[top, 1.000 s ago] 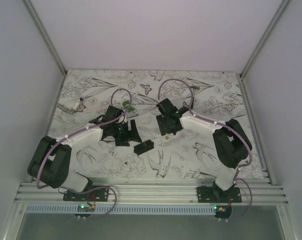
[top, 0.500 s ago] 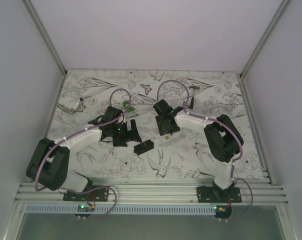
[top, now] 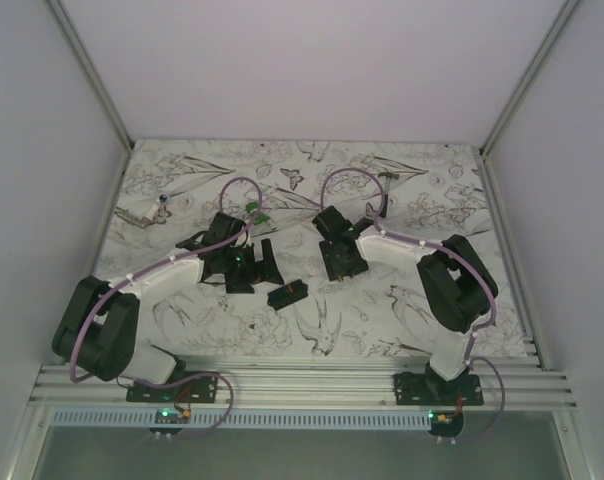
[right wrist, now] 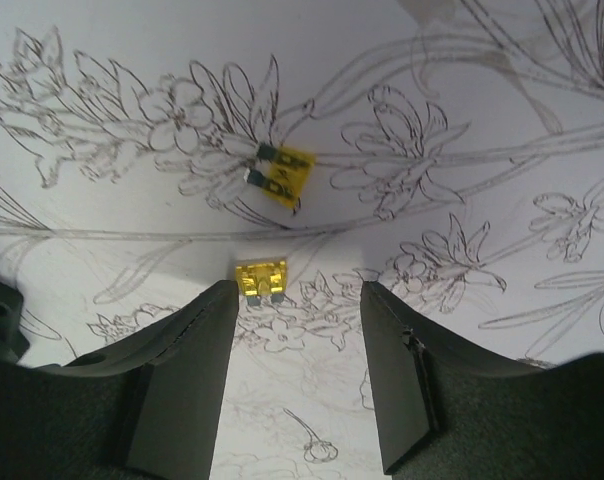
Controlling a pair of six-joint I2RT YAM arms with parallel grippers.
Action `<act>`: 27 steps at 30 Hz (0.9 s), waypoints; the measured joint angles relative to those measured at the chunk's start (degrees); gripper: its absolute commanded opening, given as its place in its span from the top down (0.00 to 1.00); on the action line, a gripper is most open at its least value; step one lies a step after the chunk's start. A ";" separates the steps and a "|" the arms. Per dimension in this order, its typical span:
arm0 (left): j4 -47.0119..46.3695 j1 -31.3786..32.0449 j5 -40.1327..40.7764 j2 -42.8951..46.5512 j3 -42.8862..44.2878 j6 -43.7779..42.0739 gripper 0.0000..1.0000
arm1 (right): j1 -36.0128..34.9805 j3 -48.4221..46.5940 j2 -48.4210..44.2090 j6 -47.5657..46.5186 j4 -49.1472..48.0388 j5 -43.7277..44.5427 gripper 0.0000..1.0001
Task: Snap on the fuse box
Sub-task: Pick up the fuse from the center of the board.
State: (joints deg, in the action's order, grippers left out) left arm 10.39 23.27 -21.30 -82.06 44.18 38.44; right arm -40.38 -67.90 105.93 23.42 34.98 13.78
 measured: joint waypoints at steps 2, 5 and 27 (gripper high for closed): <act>0.00 0.00 0.00 0.00 0.00 0.00 0.00 | 0.02 0.70 -0.61 0.00 0.66 -0.02 0.42; 0.02 0.00 0.00 0.00 0.00 0.00 0.00 | 0.02 0.76 -0.76 0.00 1.31 -0.48 0.42; 0.02 -0.02 0.02 0.00 0.00 0.02 0.00 | 0.22 -2.19 1.70 -3.10 0.55 -5.49 0.54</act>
State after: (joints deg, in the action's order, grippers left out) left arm 10.41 23.24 -21.28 -82.06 44.18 38.46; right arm -40.16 -70.08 107.63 20.32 35.53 8.29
